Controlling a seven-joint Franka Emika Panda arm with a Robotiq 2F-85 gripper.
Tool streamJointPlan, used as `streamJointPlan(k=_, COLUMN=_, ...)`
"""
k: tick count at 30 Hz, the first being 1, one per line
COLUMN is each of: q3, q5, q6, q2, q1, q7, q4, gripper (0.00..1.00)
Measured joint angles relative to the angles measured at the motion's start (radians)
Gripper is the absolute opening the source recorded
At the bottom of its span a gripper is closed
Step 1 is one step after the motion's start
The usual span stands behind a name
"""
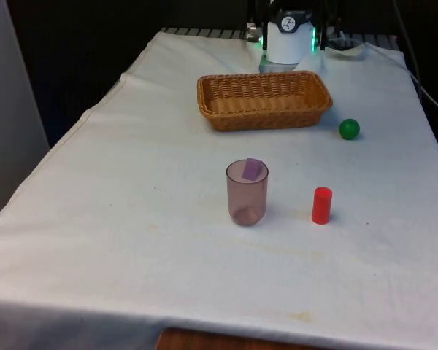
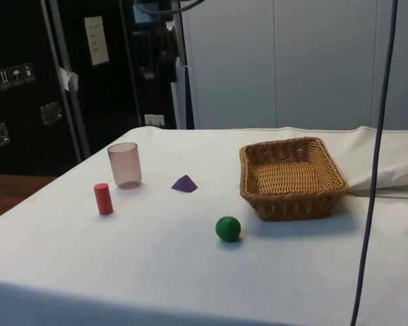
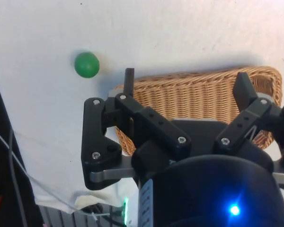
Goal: Pick up the triangular block and place it into the basket.
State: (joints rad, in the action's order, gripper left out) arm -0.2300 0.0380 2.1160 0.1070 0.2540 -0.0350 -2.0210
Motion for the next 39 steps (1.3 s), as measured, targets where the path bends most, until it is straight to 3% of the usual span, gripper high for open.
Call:
streamJointPlan(k=10, q3=0.005, q5=-0.002, q6=0.050, q2=0.007, q1=0.000, q7=0.000, q4=-0.049, gripper=1.00)
streamJointPlan(k=27, q3=0.013, q5=-0.002, q6=0.223, q2=0.041, q1=0.000, q7=0.000, q4=-0.146, gripper=1.00)
streamJointPlan(k=39, q3=-0.002, q5=-0.002, q6=0.298, q2=0.074, q1=-0.006, q7=-0.009, q4=-0.185, gripper=1.00)
